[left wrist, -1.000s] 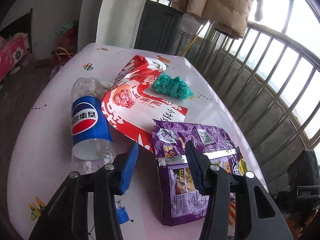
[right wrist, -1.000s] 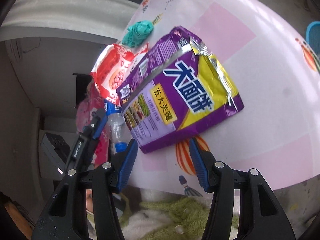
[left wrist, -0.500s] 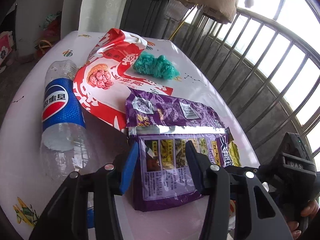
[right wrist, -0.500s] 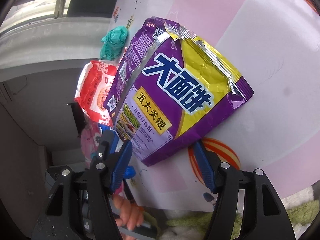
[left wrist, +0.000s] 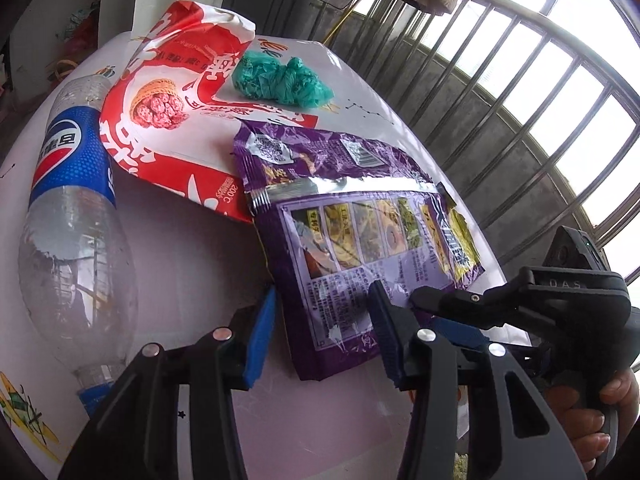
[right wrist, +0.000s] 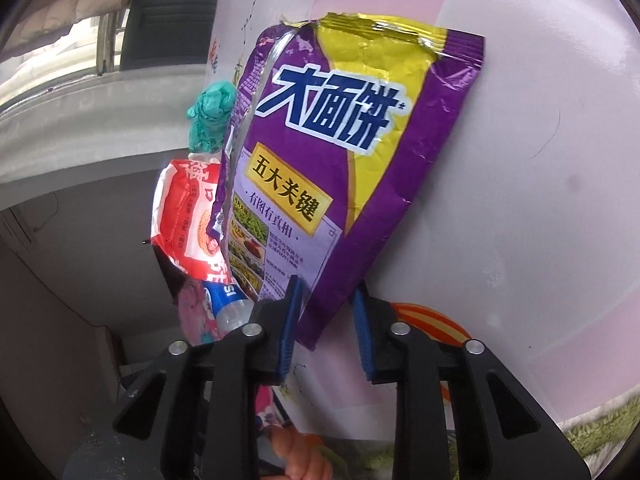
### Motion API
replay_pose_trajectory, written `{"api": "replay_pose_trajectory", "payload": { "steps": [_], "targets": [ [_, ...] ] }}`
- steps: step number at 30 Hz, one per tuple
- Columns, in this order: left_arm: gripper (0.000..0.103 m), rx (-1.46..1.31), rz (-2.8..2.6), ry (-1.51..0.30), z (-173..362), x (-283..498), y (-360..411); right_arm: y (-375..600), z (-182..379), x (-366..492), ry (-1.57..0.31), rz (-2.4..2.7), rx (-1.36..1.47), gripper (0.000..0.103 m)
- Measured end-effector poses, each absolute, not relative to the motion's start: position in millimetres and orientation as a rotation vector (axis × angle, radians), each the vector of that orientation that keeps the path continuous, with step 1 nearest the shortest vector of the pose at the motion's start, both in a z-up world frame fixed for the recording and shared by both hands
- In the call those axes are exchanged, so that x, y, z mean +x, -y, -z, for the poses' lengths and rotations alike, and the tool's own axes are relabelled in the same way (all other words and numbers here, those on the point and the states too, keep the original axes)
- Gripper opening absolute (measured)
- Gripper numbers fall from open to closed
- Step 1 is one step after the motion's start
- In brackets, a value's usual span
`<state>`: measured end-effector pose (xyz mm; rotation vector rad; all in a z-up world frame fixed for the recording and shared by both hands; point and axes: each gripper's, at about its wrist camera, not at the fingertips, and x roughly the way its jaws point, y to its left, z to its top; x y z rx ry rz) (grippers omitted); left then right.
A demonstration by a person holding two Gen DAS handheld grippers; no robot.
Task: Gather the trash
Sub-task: 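Grasp the purple snack bag by its edge with the right tool and lift it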
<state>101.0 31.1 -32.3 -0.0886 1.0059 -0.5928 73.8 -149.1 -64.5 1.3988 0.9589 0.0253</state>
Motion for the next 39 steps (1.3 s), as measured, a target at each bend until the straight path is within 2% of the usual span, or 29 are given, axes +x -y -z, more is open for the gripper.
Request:
{"api": "replay_pose_trajectory", "payload": {
  "steps": [3,11,21,29,34,36,39],
  "targets": [
    [0.045,-0.13,0.62,-1.005,28.3,97.5,-35.7,154.7,64.2,74.1,-0.936,-0.028,1.389,0.005],
    [0.045,-0.239,0.621,-0.928,6.0,95.4,-66.6,176.3,55.1,67.3,-0.927,-0.009,1.257,0.001],
    [0.045,-0.336,0.537,-0.921,0.1,119.1,-84.4,171.5,17.9,69.3,-1.16,-0.111,0.58,0.0],
    [0.045,-0.194,0.641,-0.988,9.8,109.3,-28.6,147.1,16.6,58.7,-1.23,-0.335,0.167,0.001],
    [0.045,-0.076,0.655,-1.046,30.9,96.8,0.1,165.9,19.6,66.2,-1.164,-0.282,0.351,0.011],
    [0.043,-0.068,0.651,-1.046,35.1,94.1,1.2,178.0,24.5,66.7,-1.127,-0.242,0.479,0.023],
    [0.043,-0.047,0.653,-1.048,34.4,92.5,3.3,192.1,35.2,68.8,-1.083,-0.231,0.699,0.029]
  ]
}}
